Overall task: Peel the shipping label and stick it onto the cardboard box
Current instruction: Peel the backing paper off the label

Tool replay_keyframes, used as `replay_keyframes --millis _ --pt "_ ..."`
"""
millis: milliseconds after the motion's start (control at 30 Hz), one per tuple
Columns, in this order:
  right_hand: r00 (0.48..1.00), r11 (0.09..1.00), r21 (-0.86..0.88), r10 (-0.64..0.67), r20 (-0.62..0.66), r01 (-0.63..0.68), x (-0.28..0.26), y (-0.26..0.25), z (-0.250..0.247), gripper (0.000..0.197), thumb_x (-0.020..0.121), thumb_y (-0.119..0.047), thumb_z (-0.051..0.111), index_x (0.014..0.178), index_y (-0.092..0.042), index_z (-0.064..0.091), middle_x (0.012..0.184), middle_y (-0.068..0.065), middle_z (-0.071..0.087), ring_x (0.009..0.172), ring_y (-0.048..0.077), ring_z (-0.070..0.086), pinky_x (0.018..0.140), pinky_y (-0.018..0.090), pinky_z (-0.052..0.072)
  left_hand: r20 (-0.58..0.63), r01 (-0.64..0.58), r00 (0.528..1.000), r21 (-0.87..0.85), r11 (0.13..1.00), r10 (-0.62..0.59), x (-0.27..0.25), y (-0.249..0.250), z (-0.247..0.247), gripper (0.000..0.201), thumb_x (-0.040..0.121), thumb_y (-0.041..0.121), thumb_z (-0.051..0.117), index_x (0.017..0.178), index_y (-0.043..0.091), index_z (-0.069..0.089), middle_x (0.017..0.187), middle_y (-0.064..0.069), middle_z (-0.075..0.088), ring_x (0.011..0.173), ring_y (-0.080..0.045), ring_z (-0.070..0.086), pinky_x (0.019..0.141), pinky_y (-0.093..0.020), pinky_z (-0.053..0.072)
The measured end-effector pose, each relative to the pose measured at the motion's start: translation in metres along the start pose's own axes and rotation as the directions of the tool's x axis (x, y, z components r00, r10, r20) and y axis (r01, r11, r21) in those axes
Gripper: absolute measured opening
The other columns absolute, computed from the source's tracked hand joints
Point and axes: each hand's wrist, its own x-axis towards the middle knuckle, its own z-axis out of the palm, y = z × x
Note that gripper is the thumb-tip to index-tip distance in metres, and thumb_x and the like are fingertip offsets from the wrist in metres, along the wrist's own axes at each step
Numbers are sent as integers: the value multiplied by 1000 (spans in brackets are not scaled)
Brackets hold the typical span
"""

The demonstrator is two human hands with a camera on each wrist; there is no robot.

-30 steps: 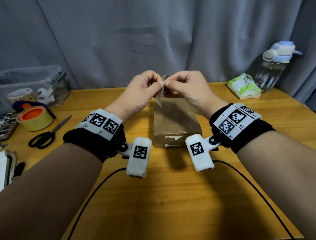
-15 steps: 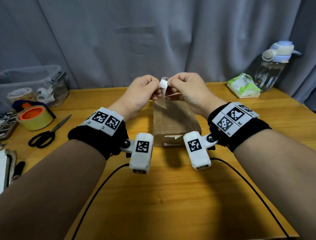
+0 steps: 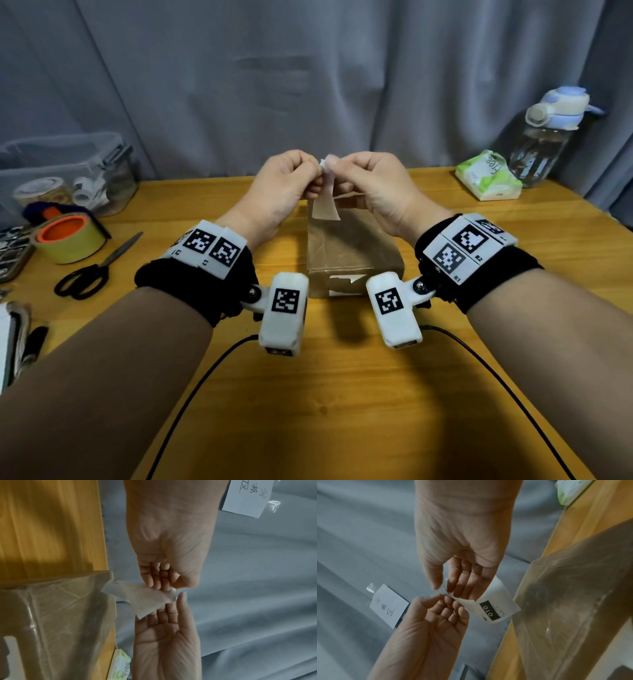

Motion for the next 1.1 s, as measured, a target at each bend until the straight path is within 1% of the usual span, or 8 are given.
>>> replay_keyframes --millis 100,267,467,567,633,733,833,1100 --pt "998 999 49 25 -60 -22 2 3 -2 18 86 -14 64 90 4 65 57 1 60 57 12 60 61 28 56 4 24 1000 -29 999 -24 2 0 -1 24 88 2 43 69 13 53 67 -1 57 62 -8 55 62 -18 48" --pt "997 989 131 68 -34 -63 5 4 -5 9 85 -11 63 77 -7 64 60 3 63 55 9 62 56 22 55 2 100 995 -166 981 -102 3 -1 0 27 88 -1 39 68 9 53 50 4 64 54 -5 60 60 -17 49" --pt "997 984 168 61 -45 -52 6 7 -1 17 90 -10 57 74 -8 62 62 5 62 54 9 60 54 20 54 -46 109 990 -329 938 -131 1 -6 0 20 90 3 43 75 7 56 68 -7 59 61 -11 59 60 -19 52" --pt "997 996 93 -2 -81 9 6 8 3 21 90 -9 56 69 -8 58 58 4 59 50 10 57 55 22 52 34 106 994 -275 956 -101 1 -10 2 21 94 26 49 84 10 59 75 -4 61 69 -12 59 68 -22 52" --pt "993 998 46 -43 -109 49 5 9 6 25 90 -6 55 66 -9 56 46 -8 58 44 3 54 52 18 50 76 100 993 -178 979 -88 0 -11 4 22 90 32 55 83 12 61 71 2 66 69 -10 62 69 -22 52" --pt "989 995 33 -86 -120 91 5 9 9 31 90 -3 54 61 -11 54 40 -11 56 43 -1 52 50 15 47 27 65 998 -137 988 -62 1 -13 4 13 85 23 65 81 11 63 64 5 66 66 -13 57 69 -27 49" --pt "991 996 29 -78 -104 82 5 9 6 25 90 -8 57 64 -7 56 47 -8 57 51 9 55 56 22 49 22 86 996 -147 985 -84 2 -13 0 12 87 15 62 75 11 62 58 6 61 61 -9 53 67 -22 46" --pt "995 988 144 58 -80 -46 8 12 2 20 91 -9 54 71 -8 59 61 6 59 52 10 57 55 20 51 57 105 993 -97 990 -100 2 -12 -1 18 94 10 50 76 11 52 74 -9 59 58 -6 58 58 -12 51"
